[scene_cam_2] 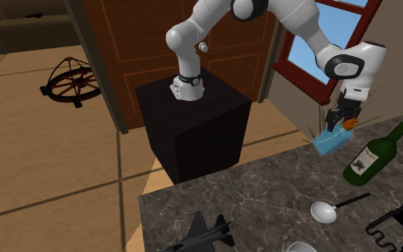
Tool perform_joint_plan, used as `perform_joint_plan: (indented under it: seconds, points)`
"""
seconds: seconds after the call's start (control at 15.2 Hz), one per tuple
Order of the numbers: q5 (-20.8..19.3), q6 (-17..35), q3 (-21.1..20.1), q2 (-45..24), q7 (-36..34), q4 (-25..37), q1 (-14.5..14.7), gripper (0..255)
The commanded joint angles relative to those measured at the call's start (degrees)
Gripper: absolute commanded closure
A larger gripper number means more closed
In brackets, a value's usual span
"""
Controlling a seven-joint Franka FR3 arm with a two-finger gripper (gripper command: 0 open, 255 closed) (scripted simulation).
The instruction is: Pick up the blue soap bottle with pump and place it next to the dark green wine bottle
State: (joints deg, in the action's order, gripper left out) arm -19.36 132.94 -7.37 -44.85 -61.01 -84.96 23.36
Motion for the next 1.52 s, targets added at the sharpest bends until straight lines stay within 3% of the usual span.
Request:
perform_joint_plan:
  seconds: [0.0,0.79,0.86,1.19,1.45]
  points:
    - [-0.2,0.9,0.2,-1.1,-0.3,0.2,0.1,255]
    - [-0.6,2.6,0.6,-3.1,-0.7,0.6,0.3,255]
    - [-0.7,2.6,0.6,-3.1,-0.7,0.5,0.3,0]
    - [-0.6,2.6,0.6,-3.1,-0.7,0.6,0.3,0]
    - [0.2,-1.1,-0.4,2.4,-0.4,-1.4,0.3,0]
